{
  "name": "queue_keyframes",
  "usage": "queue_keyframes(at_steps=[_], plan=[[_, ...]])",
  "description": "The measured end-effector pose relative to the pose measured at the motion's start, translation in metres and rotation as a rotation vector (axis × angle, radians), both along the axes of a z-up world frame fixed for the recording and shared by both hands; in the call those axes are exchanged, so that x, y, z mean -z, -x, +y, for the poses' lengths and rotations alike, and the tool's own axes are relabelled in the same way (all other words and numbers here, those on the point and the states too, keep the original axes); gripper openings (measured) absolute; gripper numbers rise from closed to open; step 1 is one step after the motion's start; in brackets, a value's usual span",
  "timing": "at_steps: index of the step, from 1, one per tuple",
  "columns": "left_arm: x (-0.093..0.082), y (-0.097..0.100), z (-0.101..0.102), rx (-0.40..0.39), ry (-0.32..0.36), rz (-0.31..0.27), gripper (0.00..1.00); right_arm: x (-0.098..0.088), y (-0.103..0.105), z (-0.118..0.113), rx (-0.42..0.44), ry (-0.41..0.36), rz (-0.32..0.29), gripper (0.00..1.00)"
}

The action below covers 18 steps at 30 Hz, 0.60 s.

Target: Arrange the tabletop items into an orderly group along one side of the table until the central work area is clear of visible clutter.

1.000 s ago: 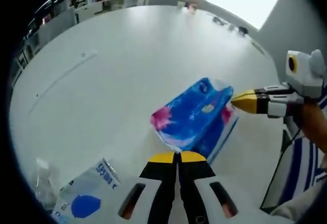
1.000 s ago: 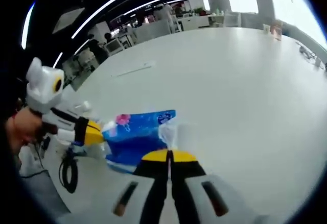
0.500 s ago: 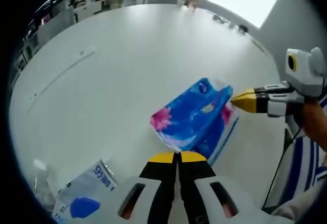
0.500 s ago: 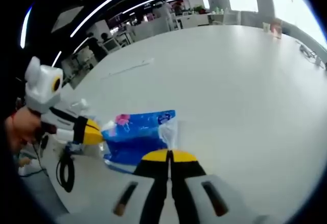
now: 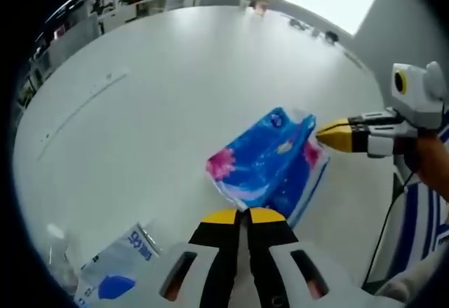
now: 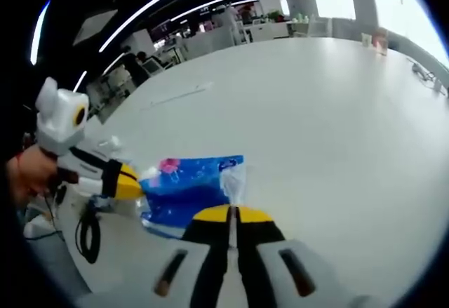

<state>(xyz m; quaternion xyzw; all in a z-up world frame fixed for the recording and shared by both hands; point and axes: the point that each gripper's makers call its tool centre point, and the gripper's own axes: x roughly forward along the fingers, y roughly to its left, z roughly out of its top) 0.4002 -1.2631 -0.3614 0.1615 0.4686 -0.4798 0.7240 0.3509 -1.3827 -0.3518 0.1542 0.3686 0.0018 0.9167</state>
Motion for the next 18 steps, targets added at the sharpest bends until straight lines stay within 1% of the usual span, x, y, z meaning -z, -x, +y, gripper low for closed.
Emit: queue_keyframes(at_steps=[4, 6, 12, 14, 18], plan=[[-0.0001, 0.0, -0.0008, 0.002, 0.002, -0.003, 0.0, 0.0013, 0.0006, -0.001, 0.002, 0.004, 0.003, 0.03], [-0.0002, 0.0002, -0.0011, -0.001, 0.004, -0.002, 0.01, 0.002, 0.0013, -0.0016, 0.004, 0.003, 0.005, 0.06], [0.0001, 0.0002, -0.0006, 0.003, 0.004, -0.007, 0.05, 0.0011, 0.0027, -0.0038, 0.007, 0.01, 0.0, 0.09], [-0.0001, 0.0007, -0.0005, 0.005, 0.004, -0.006, 0.05, 0.001, 0.0033, -0.003, 0.005, 0.001, 0.003, 0.1], [0.0003, 0.0012, -0.0005, 0.009, 0.005, -0.007, 0.1, 0.0005, 0.0032, -0.0032, 0.007, 0.002, -0.002, 0.11]])
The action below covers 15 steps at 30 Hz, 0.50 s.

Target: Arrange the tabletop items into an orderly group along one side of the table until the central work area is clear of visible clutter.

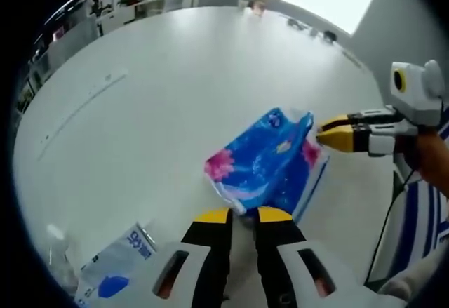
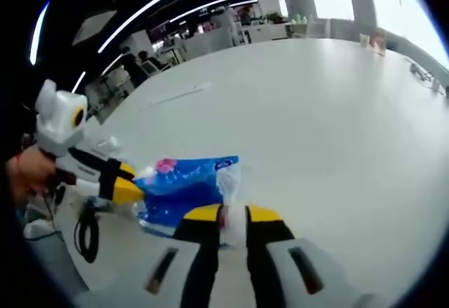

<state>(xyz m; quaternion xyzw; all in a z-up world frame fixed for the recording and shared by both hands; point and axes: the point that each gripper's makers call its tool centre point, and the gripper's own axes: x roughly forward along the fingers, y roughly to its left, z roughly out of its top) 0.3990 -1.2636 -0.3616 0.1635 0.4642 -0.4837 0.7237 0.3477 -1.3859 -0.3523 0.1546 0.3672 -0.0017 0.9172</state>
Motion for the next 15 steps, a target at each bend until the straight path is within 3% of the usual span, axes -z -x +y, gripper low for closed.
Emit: queue_keyframes(at_steps=[15], plan=[[-0.0016, -0.0005, 0.0017, 0.009, 0.004, -0.01, 0.18, -0.003, -0.0004, 0.0018, -0.009, 0.007, -0.007, 0.11]])
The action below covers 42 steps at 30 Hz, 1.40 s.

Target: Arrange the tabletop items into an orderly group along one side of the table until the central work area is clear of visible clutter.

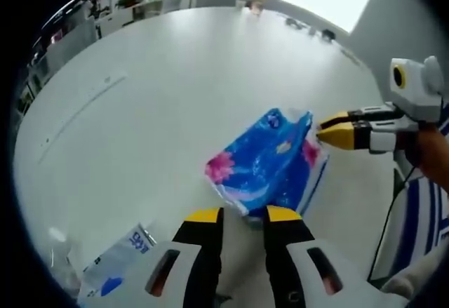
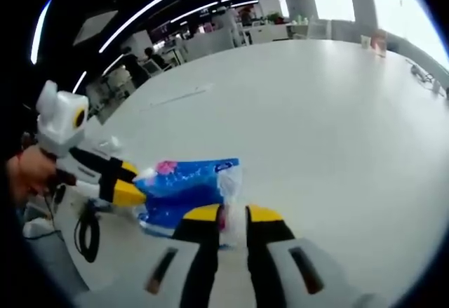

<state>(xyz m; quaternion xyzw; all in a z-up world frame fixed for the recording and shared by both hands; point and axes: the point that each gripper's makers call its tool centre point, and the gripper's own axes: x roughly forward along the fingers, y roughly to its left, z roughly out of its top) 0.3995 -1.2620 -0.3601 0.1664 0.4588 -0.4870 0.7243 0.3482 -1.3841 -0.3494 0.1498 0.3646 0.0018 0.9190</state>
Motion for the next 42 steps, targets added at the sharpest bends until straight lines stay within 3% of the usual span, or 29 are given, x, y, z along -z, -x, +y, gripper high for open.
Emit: queue_keyframes(at_steps=[12, 22, 27, 31, 39, 42], plan=[[-0.007, 0.001, -0.002, 0.011, 0.022, -0.004, 0.25, -0.005, -0.003, 0.001, 0.004, -0.009, -0.014, 0.13], [-0.015, 0.0, 0.002, 0.017, 0.053, -0.005, 0.34, -0.013, -0.003, 0.0, 0.012, -0.011, -0.042, 0.21], [-0.027, -0.004, 0.002, 0.002, 0.089, -0.02, 0.43, -0.022, -0.003, -0.002, 0.026, -0.015, -0.066, 0.26], [-0.038, -0.006, 0.0, 0.003, 0.132, -0.026, 0.44, -0.031, -0.004, -0.001, 0.026, -0.02, -0.086, 0.3], [-0.061, -0.008, -0.003, 0.0, 0.203, -0.042, 0.53, -0.061, -0.013, 0.004, 0.016, -0.029, -0.19, 0.37], [-0.077, -0.008, -0.008, 0.001, 0.273, -0.05, 0.56, -0.072, -0.014, 0.008, 0.009, -0.043, -0.222, 0.38]])
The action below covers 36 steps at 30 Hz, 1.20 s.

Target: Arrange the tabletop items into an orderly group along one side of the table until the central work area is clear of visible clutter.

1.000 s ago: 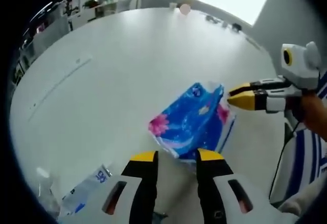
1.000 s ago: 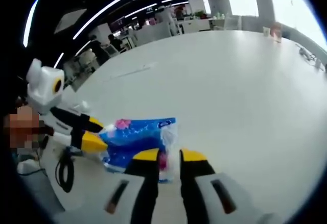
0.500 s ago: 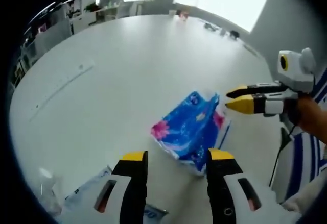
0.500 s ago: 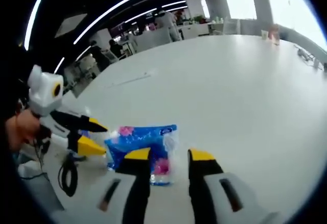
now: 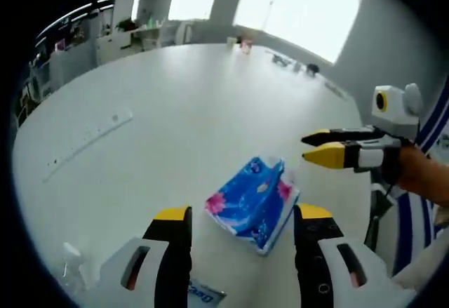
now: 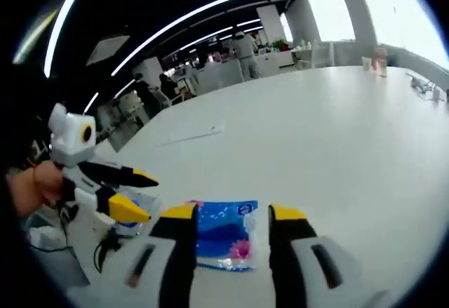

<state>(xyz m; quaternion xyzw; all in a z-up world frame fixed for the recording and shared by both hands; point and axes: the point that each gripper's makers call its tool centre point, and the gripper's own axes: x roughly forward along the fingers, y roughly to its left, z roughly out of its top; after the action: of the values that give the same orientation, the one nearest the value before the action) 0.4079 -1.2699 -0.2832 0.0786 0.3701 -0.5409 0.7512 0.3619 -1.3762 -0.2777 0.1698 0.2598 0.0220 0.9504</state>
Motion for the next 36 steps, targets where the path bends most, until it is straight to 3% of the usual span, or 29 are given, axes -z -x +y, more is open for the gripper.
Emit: queue_keyframes(at_steps=[14, 22, 26, 36], plan=[[-0.054, 0.001, 0.015, 0.033, 0.094, -0.113, 0.68, -0.043, 0.0, 0.013, -0.017, -0.021, -0.118, 0.42], [-0.089, 0.001, 0.043, 0.031, 0.137, -0.181, 0.69, -0.072, 0.0, 0.025, -0.047, -0.02, -0.177, 0.47], [-0.105, 0.004, 0.056, 0.039, 0.168, -0.215, 0.76, -0.083, 0.002, 0.036, -0.081, -0.001, -0.197, 0.54], [-0.122, 0.01, 0.092, 0.028, 0.16, -0.244, 0.79, -0.101, 0.007, 0.056, -0.129, 0.035, -0.211, 0.57]])
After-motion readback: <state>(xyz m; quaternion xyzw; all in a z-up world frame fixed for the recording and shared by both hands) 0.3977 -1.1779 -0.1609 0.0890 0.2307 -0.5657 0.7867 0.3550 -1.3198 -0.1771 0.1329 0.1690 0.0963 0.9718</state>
